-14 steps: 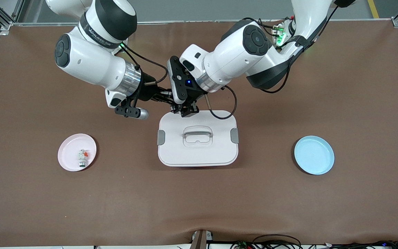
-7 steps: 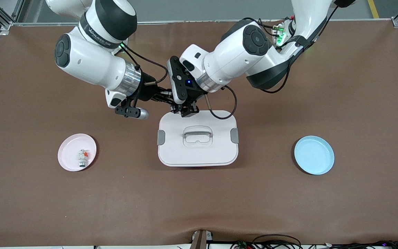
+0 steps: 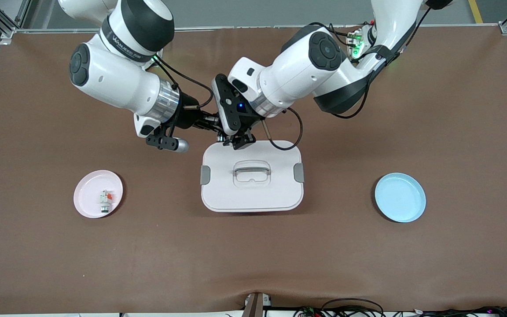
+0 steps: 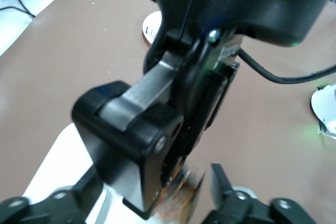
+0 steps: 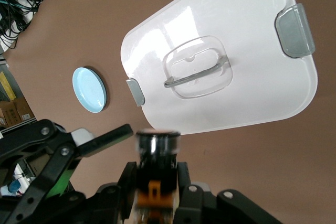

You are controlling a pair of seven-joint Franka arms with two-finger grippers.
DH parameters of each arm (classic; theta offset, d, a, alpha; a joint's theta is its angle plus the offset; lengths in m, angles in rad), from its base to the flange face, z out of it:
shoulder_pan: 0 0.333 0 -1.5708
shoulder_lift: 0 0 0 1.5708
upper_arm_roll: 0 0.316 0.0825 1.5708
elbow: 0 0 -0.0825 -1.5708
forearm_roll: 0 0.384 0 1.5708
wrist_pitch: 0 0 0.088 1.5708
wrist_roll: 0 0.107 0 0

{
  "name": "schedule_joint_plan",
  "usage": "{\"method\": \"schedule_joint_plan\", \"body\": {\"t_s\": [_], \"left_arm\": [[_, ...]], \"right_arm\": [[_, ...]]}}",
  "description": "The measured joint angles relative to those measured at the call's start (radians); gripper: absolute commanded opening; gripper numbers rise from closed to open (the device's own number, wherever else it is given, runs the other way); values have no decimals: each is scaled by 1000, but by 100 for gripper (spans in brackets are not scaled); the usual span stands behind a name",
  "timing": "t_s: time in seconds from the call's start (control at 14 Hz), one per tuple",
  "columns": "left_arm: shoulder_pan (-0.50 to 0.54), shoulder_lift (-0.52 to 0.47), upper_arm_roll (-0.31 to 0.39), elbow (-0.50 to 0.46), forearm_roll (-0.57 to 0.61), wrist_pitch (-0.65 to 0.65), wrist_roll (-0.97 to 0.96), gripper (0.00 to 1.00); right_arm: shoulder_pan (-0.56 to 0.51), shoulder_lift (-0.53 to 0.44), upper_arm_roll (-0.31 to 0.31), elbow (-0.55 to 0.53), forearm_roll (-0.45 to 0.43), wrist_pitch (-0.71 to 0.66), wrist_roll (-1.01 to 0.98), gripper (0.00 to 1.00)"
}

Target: Transfer orange switch to right arm and place

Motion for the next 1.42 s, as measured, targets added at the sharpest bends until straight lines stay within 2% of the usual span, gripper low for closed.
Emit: {"method": "schedule_joint_plan", "body": {"t_s": [0.78, 1.14, 1.42], "left_arm": [[-1, -4, 1, 4, 0, -14, -19, 100], [14, -42, 2, 12, 0, -97, -28, 100], [70, -88, 3, 15, 0, -169, -43, 100]], "right_arm": [[0, 0, -4, 0, 0, 0, 4, 0], [-1, 9, -8, -5, -11, -1, -39, 0], [-39, 20, -17, -7, -122, -47, -121, 0]]}}
